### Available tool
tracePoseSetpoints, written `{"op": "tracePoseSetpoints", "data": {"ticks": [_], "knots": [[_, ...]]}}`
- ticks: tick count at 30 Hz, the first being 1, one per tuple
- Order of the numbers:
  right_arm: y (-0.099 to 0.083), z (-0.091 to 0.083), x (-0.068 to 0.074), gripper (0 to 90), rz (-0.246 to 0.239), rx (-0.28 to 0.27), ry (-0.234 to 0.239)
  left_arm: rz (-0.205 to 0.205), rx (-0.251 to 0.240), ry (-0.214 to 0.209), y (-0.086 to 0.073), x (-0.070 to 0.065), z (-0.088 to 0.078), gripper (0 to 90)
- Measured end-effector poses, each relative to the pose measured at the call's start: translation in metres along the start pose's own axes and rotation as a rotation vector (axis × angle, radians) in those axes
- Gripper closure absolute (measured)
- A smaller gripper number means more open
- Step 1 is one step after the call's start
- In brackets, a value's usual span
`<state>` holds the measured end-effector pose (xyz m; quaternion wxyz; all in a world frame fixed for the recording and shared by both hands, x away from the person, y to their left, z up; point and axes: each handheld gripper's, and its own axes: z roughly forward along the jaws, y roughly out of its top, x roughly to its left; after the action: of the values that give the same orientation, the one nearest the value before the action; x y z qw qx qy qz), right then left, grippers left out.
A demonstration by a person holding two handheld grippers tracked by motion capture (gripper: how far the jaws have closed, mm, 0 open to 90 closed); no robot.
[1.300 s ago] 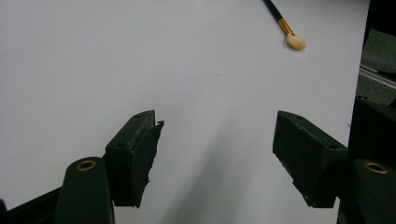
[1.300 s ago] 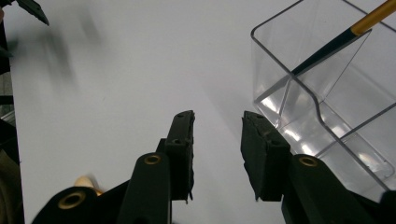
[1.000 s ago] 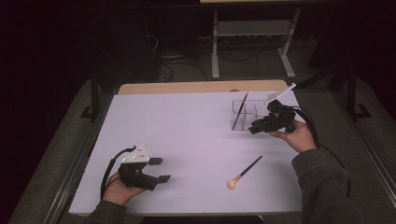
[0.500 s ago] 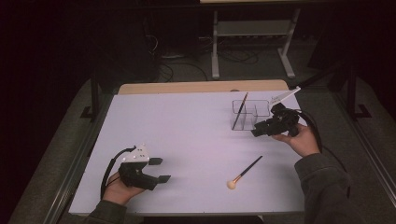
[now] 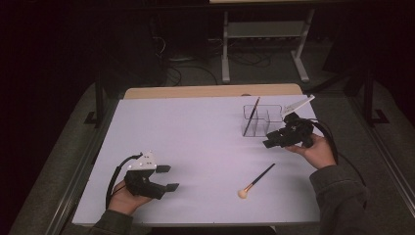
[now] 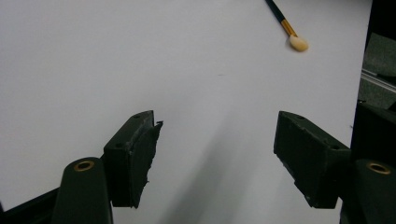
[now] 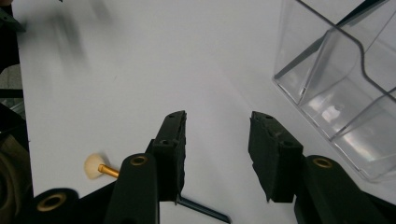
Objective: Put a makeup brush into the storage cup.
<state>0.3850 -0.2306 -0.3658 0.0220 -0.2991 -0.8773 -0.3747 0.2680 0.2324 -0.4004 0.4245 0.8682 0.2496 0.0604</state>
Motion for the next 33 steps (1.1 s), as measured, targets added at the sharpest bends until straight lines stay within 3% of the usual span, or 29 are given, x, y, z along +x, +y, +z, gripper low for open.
{"op": "tracePoseSetpoints", "data": {"ticks": [15, 33], "knots": [[-0.012, 0.001, 0.011, 53.4, -0.037, 0.005, -0.003, 0.013, -0.001, -0.012, 0.004, -0.003, 0.006, 29.0], [-0.033, -0.003, 0.016, 49.1, -0.027, -0.037, -0.003, 0.004, 0.008, -0.027, 0.006, -0.003, 0.010, 28.9]]}}
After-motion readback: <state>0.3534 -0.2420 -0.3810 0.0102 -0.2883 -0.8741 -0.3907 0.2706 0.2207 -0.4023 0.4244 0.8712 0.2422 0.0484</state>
